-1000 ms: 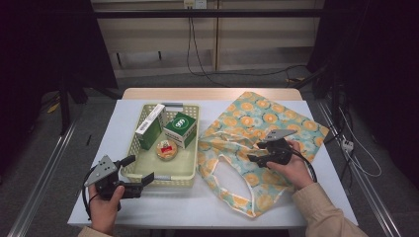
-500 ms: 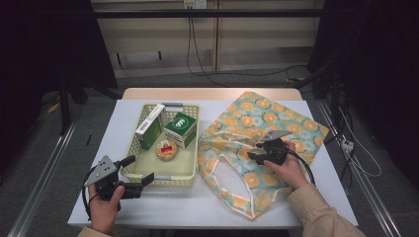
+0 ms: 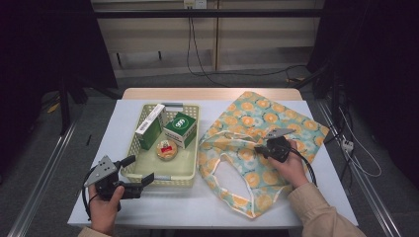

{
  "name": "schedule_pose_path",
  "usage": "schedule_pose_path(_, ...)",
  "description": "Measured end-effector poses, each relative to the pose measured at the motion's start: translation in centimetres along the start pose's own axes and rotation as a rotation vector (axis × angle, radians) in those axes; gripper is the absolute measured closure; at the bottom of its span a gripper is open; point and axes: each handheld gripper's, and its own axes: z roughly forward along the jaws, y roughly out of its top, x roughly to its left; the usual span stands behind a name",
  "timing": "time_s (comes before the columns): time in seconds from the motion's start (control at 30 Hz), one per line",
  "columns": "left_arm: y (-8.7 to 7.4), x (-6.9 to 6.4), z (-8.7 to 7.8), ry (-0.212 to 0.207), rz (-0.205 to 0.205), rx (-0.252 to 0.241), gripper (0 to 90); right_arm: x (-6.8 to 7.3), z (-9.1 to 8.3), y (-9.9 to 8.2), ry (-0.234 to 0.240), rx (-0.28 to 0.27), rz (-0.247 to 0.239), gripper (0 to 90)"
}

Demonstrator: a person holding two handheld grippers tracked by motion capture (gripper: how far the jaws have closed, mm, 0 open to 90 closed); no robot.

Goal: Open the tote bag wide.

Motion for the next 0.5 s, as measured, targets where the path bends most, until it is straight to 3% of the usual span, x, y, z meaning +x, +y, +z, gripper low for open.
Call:
schedule_pose_path(0.13, 0.0, 0.0, 0.0, 0.001, -0.002, 0.0, 3.8, 0.2, -0.2, 0.1, 0.015, 0.012, 0.005, 90.0)
schedule_pose_path(0.2, 0.0, 0.0, -0.1, -0.003, 0.0, 0.0, 3.8, 0.5, -0.4, 0.2, 0.077, 0.008, 0.039, 90.0)
schedule_pose_path(0.33, 0.1, 0.0, -0.1, -0.002, -0.004, -0.008, 3.8, 1.9, -1.4, 0.6, 0.163, 0.024, 0.034, 90.0)
schedule_pose_path(0.43, 0.1, 0.1, -0.2, 0.002, -0.008, -0.011, 3.8, 2.6, -2.7, 1.2, 0.195, -0.011, 0.02, 90.0)
schedule_pose_path(0.5, 0.1, 0.0, -0.1, 0.001, -0.009, -0.012, 3.8, 2.5, -3.4, 1.6, 0.188, -0.038, 0.026, 90.0)
